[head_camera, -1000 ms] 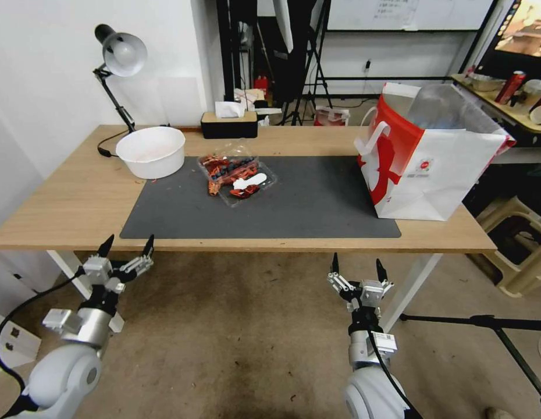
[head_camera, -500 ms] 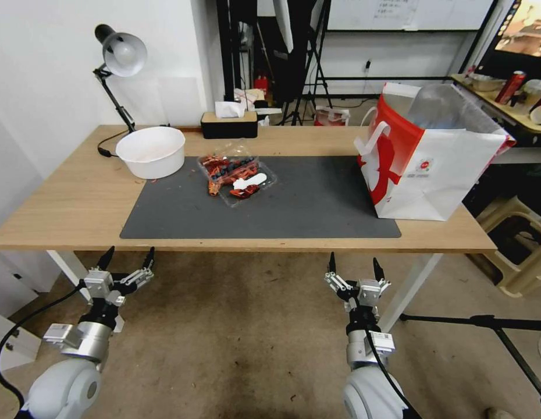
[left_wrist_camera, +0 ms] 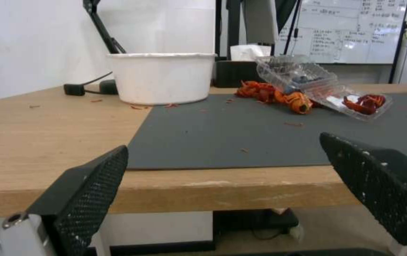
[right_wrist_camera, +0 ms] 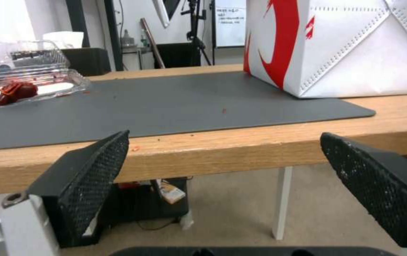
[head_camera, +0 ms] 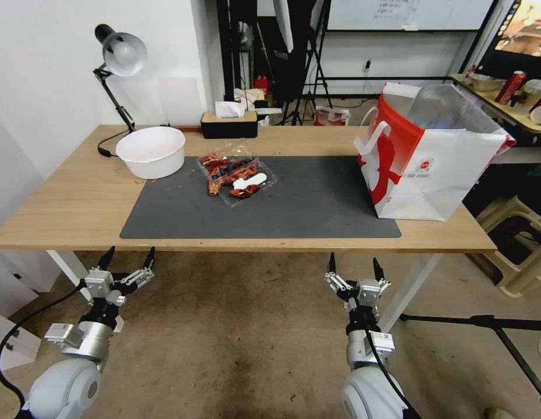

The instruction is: Pick up the trash from the table and place it into the takeout bag.

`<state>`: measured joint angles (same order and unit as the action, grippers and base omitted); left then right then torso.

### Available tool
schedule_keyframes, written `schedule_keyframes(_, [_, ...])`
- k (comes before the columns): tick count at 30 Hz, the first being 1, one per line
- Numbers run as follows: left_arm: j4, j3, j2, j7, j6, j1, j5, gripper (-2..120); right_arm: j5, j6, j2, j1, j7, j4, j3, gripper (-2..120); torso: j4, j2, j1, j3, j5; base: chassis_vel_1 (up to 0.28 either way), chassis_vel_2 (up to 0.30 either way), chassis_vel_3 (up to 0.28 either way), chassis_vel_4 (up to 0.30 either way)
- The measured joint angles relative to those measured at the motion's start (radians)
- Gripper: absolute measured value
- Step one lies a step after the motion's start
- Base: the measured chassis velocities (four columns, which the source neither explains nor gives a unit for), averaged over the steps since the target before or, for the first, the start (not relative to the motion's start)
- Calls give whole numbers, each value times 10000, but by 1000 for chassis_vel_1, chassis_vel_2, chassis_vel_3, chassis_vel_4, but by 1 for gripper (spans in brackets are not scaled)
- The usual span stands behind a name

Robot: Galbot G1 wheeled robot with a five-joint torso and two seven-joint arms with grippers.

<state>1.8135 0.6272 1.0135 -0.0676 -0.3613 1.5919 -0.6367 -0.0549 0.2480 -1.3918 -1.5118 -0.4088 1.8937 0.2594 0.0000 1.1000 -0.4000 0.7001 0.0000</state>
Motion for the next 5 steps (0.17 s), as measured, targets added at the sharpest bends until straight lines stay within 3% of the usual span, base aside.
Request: schedule_keyframes(5, [0, -3, -3, 4, 1, -3, 0, 100, 0, 0, 0, 0, 0, 0, 2, 100, 0, 0, 0, 0, 0, 0, 0, 0, 0])
